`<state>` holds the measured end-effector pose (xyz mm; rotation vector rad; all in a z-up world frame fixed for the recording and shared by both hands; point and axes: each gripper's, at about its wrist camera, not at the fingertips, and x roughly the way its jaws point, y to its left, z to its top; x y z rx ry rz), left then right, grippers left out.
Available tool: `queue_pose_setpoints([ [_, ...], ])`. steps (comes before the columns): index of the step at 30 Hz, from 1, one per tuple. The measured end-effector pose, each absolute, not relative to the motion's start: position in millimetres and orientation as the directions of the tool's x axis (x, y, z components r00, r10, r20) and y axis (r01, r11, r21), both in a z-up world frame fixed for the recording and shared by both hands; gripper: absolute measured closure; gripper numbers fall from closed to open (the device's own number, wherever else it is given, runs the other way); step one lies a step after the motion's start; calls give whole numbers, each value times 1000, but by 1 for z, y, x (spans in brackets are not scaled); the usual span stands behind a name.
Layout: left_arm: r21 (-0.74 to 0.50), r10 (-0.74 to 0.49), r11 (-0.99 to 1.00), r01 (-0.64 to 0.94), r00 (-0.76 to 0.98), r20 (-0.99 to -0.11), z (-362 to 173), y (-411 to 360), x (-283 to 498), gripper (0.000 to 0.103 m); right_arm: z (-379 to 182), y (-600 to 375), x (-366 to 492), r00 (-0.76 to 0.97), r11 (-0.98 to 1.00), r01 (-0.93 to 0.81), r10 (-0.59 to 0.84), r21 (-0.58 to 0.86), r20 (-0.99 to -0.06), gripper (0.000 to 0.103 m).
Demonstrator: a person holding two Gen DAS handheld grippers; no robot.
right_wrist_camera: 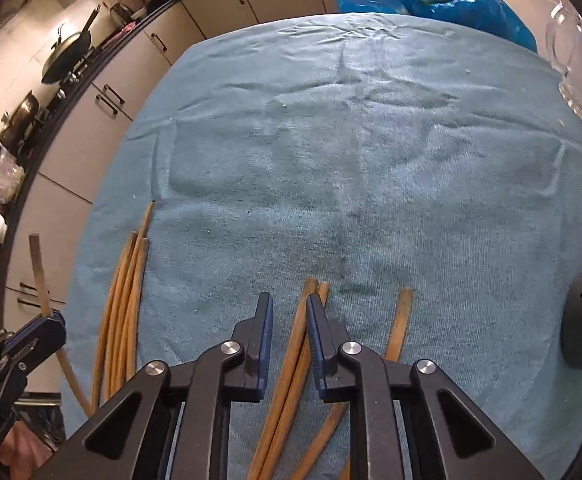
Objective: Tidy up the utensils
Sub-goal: 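Close the right tool on a chopstick while the left tool lifts its chopstick, then carry both held chopsticks upright over to the black utensil cup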
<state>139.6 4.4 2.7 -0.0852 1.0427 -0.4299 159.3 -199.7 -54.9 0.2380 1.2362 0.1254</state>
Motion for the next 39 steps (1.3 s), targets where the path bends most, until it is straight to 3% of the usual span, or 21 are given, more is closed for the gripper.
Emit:
queue_pose_setpoints([
  [6, -273, -380, 917, 291, 432, -818, 2, 10, 140, 96, -57, -182, 175, 300, 990, -13, 141, 143, -944, 87],
  [7, -273, -381, 917, 290, 433, -817, 3, 10, 140, 96, -56, -181, 175, 300, 990, -26, 143, 142, -943, 92],
  [13, -285, -397, 912, 295, 456, -797, 15, 7, 132, 96, -37, -193, 157, 369, 960, -34, 271, 278, -889, 94],
  [18, -282, -408, 909, 306, 517, -753, 40, 5, 111, 96, 11, -200, 106, 514, 942, -107, 327, 319, -793, 94],
  [24, -246, -399, 915, 321, 616, -679, 73, -3, 67, 96, 64, -206, 34, 701, 924, -191, 365, 331, -613, 94],
  [28, -208, -391, 916, 344, 647, -654, 85, -15, 42, 96, 88, -205, -6, 796, 940, -208, 324, 271, -511, 94],
  [39, -167, -362, 926, 338, 669, -649, 100, -25, 23, 96, 107, -214, -50, 861, 942, -223, 311, 251, -402, 95],
])
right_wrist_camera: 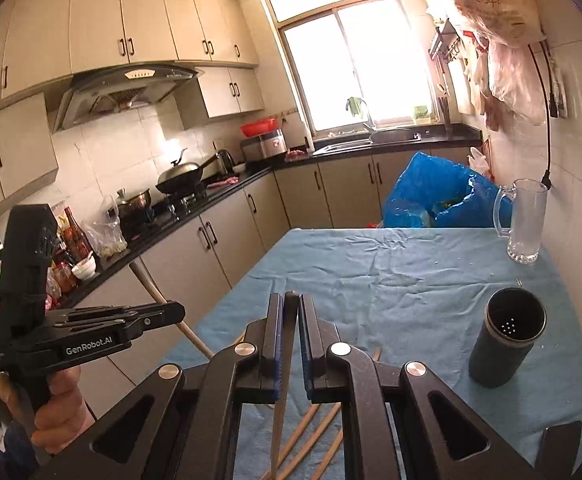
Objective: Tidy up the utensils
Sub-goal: 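Carry both held chopsticks upright over to the black utensil cup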
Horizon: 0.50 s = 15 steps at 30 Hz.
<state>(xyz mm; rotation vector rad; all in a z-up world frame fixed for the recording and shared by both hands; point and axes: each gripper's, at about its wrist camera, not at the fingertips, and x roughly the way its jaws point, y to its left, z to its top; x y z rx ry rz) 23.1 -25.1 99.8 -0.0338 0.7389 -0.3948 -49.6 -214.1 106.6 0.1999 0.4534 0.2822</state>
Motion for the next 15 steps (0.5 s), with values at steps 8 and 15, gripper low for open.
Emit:
queue_pose_setpoints([
  [8, -165, -358, 927, 336, 672, -648, 104, -26, 22, 96, 113, -223, -57, 870, 940, -218, 309, 261, -384, 95],
  [15, -156, -355, 927, 341, 670, -652, 104, -30, 22, 96, 115, -228, -59, 874, 939, -212, 306, 271, -378, 95],
])
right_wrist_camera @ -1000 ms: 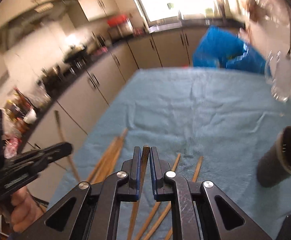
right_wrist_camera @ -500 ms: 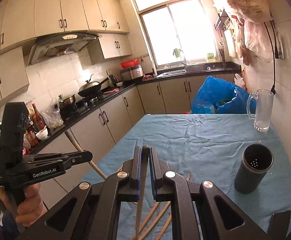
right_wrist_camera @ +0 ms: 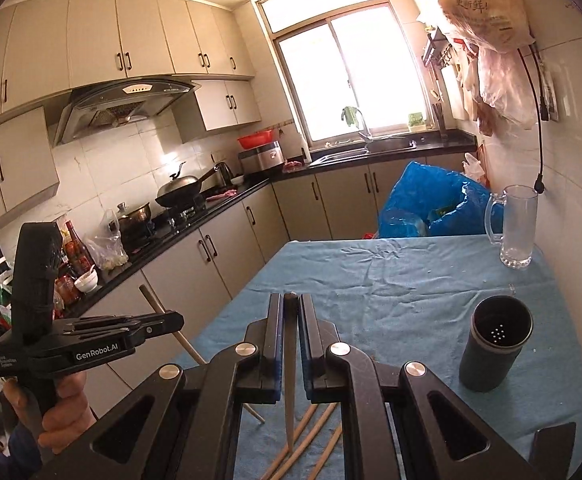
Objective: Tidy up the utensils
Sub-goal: 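Carry both held chopsticks upright over to the black utensil cup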
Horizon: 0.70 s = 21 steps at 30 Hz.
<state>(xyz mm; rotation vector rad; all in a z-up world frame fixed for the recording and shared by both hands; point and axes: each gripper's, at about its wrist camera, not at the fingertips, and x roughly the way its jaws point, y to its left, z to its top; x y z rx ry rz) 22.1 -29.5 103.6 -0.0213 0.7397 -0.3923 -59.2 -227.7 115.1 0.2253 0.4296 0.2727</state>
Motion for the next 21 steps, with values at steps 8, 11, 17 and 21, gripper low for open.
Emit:
queue_pose_setpoints([
  [8, -157, -353, 928, 338, 664, -659, 97, -26, 28, 97, 108, -228, -58, 862, 935, -210, 316, 287, -396, 95],
  [11, -154, -357, 926, 345, 666, -655, 97, -26, 28, 97, 108, -229, -57, 862, 934, -210, 316, 288, -396, 95],
  [17, -157, -372, 920, 360, 669, -643, 100, -27, 23, 97, 108, -227, -58, 862, 935, -213, 316, 283, -396, 95],
  [21, -147, -384, 913, 380, 683, -622, 113, -33, 16, 97, 113, -231, -60, 871, 935, -209, 311, 287, -381, 95],
])
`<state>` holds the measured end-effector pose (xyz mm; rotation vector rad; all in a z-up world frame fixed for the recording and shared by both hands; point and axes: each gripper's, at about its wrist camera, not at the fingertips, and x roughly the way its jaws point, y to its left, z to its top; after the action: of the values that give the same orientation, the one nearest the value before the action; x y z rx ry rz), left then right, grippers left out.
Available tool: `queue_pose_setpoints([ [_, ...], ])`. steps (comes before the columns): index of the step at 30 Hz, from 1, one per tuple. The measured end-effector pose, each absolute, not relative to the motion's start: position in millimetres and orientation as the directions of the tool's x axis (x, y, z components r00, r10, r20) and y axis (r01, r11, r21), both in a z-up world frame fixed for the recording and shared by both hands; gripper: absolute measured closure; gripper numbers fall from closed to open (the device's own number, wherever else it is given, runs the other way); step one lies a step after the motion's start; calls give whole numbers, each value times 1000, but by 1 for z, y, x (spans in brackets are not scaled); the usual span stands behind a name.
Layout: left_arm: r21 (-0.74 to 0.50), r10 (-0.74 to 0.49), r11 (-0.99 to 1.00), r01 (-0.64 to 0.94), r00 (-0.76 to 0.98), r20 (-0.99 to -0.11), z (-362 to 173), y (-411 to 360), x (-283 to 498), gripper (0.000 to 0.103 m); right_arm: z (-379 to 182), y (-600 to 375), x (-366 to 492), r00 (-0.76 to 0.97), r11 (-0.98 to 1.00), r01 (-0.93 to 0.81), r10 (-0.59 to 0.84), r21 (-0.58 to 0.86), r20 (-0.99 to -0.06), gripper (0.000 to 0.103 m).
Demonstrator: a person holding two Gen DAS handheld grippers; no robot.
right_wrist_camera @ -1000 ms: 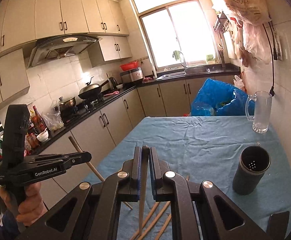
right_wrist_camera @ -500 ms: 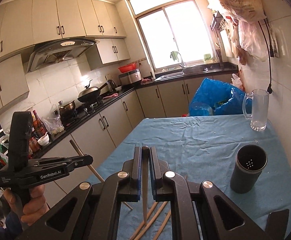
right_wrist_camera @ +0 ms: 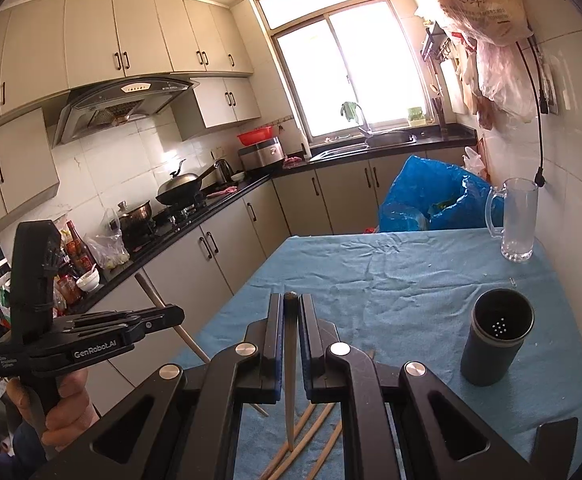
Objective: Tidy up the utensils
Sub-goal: 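Carry both held chopsticks upright over to the black utensil cup, then lower the chopsticks into the black cup and open both tools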
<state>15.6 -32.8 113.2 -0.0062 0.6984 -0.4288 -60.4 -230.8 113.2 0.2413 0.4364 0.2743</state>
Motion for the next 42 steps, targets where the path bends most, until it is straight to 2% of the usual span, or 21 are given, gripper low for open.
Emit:
queue_pose_setpoints([
  [9, -114, -406, 898, 425, 700, -588, 143, -51, 9, 97, 143, -262, -74, 910, 940, -179, 270, 290, -315, 95],
  [23, -112, -524, 822, 558, 667, -530, 198, -125, 10, 97, 213, -342, -105, 986, 975, 3, 34, 222, -163, 95],
  [35, -171, -621, 752, 637, 597, -508, 224, -211, 37, 97, 221, -392, -83, 983, 969, 111, -74, 221, -168, 95],
  [42, -188, -623, 744, 642, 561, -545, 197, -257, 62, 97, 203, -415, -59, 970, 963, 144, -91, 230, -227, 95],
])
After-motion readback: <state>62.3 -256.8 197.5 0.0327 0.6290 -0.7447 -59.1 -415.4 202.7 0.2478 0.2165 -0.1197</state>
